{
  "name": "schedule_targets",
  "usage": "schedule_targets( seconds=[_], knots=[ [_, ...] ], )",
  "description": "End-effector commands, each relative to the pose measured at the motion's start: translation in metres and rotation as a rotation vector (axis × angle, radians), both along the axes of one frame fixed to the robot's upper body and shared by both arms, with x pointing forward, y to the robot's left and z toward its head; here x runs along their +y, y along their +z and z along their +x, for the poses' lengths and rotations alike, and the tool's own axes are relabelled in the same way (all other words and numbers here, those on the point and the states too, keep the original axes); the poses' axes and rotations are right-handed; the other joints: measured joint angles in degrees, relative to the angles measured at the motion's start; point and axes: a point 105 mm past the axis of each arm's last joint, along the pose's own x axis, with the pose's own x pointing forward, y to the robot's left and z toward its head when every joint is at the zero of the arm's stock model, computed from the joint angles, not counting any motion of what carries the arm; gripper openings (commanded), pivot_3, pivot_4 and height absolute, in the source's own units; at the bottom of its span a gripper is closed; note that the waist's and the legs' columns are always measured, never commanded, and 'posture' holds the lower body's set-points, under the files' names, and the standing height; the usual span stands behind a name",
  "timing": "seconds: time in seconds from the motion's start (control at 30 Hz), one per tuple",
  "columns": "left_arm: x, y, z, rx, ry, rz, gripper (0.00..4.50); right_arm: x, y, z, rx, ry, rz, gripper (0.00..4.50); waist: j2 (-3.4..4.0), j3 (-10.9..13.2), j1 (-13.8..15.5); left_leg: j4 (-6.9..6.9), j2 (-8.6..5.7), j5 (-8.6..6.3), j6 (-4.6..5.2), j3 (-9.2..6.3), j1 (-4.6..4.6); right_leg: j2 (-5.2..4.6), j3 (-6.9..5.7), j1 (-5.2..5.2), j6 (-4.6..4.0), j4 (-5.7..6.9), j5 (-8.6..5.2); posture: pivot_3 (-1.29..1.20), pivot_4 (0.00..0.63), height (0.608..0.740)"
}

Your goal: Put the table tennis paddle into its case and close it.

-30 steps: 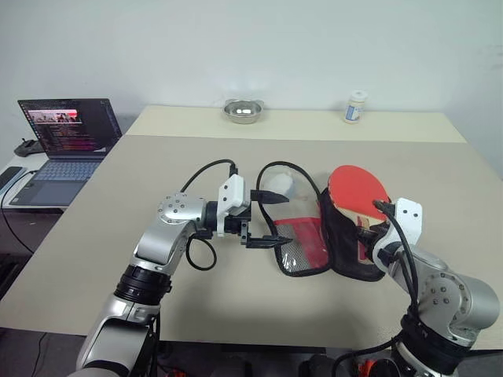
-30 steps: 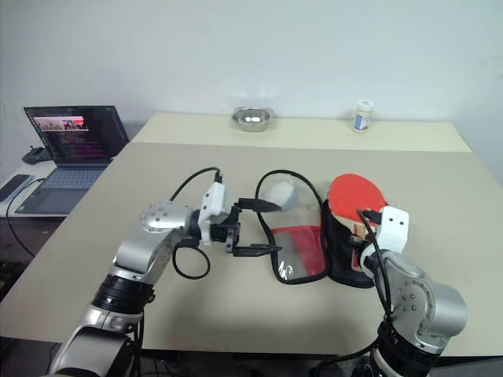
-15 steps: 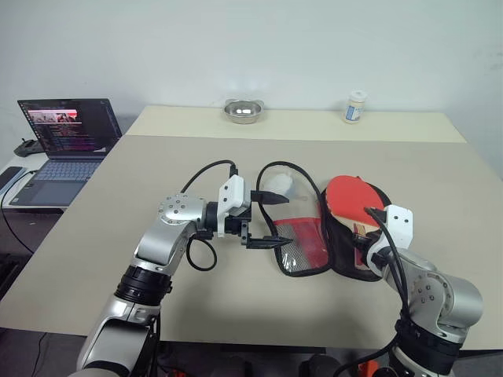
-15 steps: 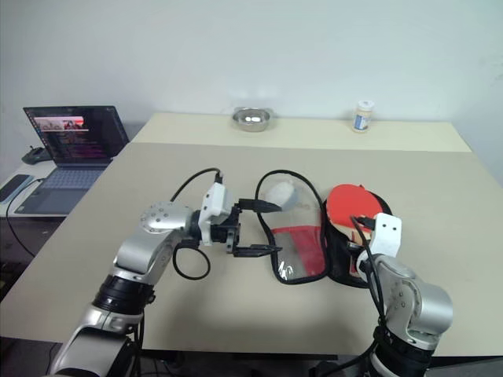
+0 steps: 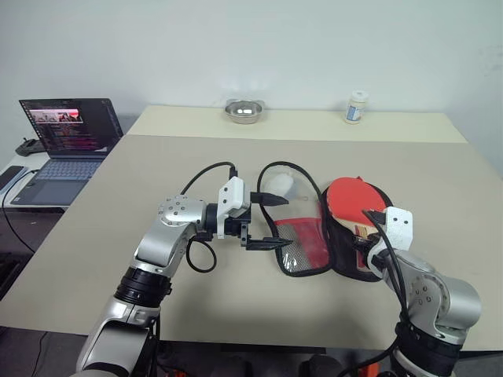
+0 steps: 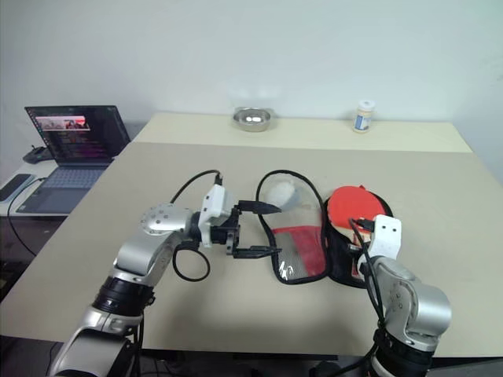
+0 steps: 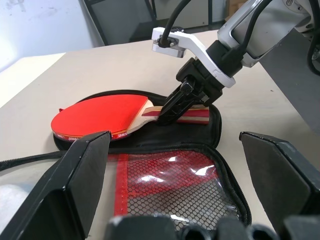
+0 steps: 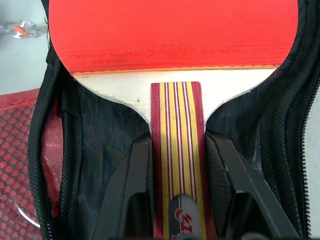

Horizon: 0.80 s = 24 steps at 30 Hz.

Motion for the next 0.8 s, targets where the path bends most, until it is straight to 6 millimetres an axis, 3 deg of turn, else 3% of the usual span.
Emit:
schedule_targets(
  seconds=[0.03, 0.2, 0.47, 0.53, 0.6, 0.67, 0.8],
  knots=[
    [-0.005, 0.008, -0.005, -0.045, -0.03, -0.012, 4.5, -0.002, 0.01, -0.002, -0.047, -0.013, -0.021, 1.06, 0.0, 0.0, 0.0, 0.0, 0.0, 0.0, 0.0, 0.0, 0.0, 0.0, 0.0, 0.0, 0.0, 0.0, 0.0, 0.0, 0.15, 0.74],
    [-0.005, 0.007, -0.005, -0.043, -0.03, -0.012, 4.5, -0.003, 0.007, -0.006, -0.034, -0.011, -0.022, 1.06, 0.0, 0.0, 0.01, 0.0, 0.0, 0.0, 0.0, 0.0, 0.0, 0.0, 0.0, 0.0, 0.0, 0.0, 0.0, 0.0, 0.15, 0.74],
    [0.006, 0.009, -0.001, -0.025, 0.031, -0.024, 4.5, 0.007, 0.01, -0.015, -0.045, 0.029, -0.017, 3.71, 0.0, 0.0, 0.0, 0.0, 0.02, 0.0, 0.0, 0.0, 0.01, 0.0, 0.0, 0.0, 0.0, 0.01, 0.0, 0.0, 0.15, 0.74],
    [0.012, 0.009, 0.002, -0.021, 0.063, -0.024, 4.5, 0.014, 0.016, -0.021, -0.072, 0.106, -0.045, 4.38, 0.0, 0.0, -0.01, 0.0, 0.02, 0.0, 0.0, -0.01, 0.01, 0.0, 0.0, 0.0, 0.0, 0.01, 0.0, 0.0, 0.15, 0.74],
    [0.019, 0.009, 0.006, -0.018, 0.1, -0.016, 4.5, 0.026, 0.027, -0.028, -0.116, 0.225, -0.046, 4.45, 0.0, 0.0, -0.02, 0.0, 0.01, 0.0, 0.0, -0.01, 0.02, 0.0, 0.0, 0.01, 0.0, 0.0, 0.0, 0.0, 0.15, 0.74],
    [0.038, 0.003, 0.023, -0.016, 0.209, 0.047, 4.5, 0.036, 0.044, -0.035, -0.183, 0.361, -0.054, 4.45, 0.0, 0.0, -0.03, 0.0, 0.01, -0.01, 0.01, -0.01, 0.02, 0.0, 0.0, 0.01, 0.01, 0.0, -0.01, 0.0, 0.15, 0.74],
    [0.062, 0.006, 0.046, -0.015, 0.341, 0.059, 4.5, 0.037, 0.06, -0.048, -0.242, 0.545, -0.096, 4.45, -0.05, 0.01, -0.01, 0.0, 0.02, -0.02, 0.04, -0.12, 0.12, 0.04, -0.11, 0.13, 0.02, -0.01, -0.01, 0.0, 0.15, 0.74]
  ],
)
